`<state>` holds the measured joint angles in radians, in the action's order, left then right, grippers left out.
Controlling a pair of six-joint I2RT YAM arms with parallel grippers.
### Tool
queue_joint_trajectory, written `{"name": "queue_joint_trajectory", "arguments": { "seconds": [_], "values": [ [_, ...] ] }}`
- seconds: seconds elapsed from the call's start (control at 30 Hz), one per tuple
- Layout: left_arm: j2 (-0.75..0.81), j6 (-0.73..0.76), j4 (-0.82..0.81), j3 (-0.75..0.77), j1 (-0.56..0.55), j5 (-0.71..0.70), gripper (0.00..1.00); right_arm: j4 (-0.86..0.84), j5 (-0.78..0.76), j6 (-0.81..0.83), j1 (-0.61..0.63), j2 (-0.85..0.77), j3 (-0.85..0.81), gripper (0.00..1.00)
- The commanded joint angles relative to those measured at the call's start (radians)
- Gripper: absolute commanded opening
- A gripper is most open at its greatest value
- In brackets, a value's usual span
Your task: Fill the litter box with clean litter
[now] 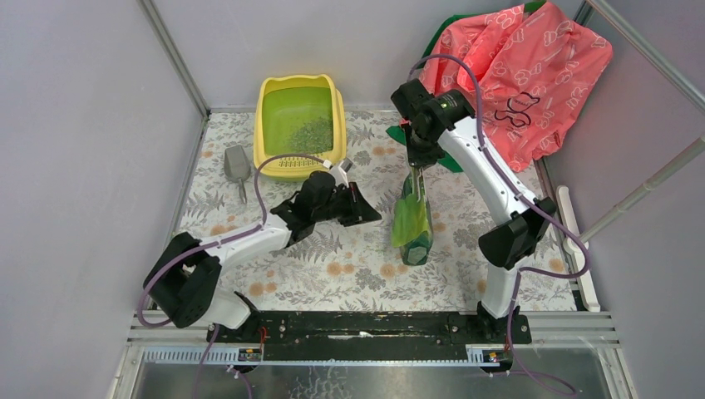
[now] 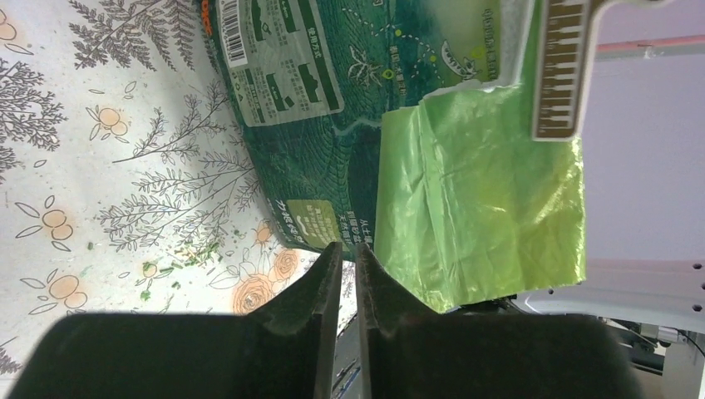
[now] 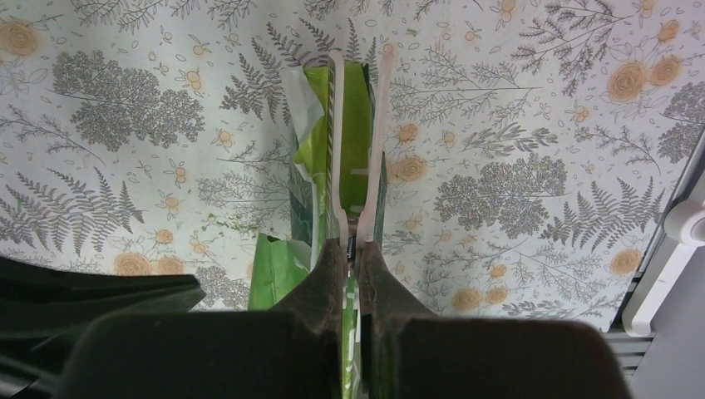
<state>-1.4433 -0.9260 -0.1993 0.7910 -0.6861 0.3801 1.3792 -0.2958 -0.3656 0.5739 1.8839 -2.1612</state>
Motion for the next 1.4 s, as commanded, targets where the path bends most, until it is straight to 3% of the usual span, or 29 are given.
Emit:
{"name": "queue_joint_trajectory", "arguments": {
  "seconds": [0.0,0.23,0.93,1.37],
  "values": [
    [0.075,0.05,0.028,0.006,0.015,-0.026,0.18,-0.044,0.037,0.019,-0.031,-0.047,0.027,0.0],
    [0.101,0.065,0.083,0.052,0.016,-0.013,0.18,-0.081,0.081,0.026,-0.045,-0.062,0.08,0.0],
    [-0.09,0.029,0.0,0.156,-0.041,0.017,0.17,-0.026,0.12,0.04,-0.046,-0.104,0.15,0.0],
    [-0.09,0.034,-0.002,0.153,-0.044,0.02,0.17,-0.062,0.128,0.045,-0.046,-0.098,0.219,0.0]
  ]
}}
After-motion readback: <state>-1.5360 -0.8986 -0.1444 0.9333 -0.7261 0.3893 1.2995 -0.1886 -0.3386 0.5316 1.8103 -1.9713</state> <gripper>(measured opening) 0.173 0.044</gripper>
